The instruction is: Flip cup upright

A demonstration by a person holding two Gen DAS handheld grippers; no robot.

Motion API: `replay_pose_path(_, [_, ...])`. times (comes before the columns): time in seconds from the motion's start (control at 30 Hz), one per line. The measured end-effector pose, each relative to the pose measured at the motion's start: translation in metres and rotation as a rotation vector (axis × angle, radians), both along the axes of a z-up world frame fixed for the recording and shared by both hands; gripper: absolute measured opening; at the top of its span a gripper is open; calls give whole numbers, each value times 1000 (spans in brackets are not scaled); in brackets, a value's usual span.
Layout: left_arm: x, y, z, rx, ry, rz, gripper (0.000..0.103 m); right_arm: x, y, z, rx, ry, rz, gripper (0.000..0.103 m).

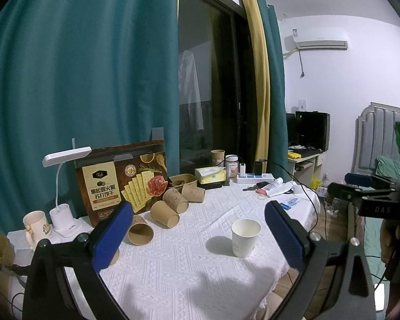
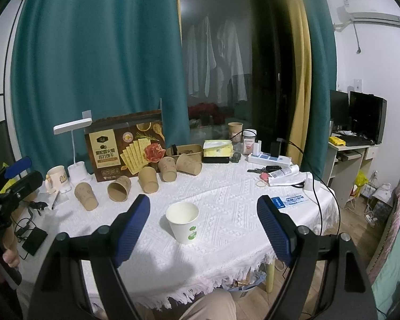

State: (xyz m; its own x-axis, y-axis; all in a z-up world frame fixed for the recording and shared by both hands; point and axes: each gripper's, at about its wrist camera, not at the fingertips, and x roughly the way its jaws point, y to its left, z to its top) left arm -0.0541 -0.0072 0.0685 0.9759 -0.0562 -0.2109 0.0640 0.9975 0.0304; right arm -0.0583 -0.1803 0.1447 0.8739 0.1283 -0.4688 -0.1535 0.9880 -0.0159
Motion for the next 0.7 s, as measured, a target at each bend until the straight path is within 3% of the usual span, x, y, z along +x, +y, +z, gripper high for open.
replay_pose_path(0.7, [2, 0, -3, 0, 2, -8, 99, -3, 2, -9, -2, 6, 5, 81])
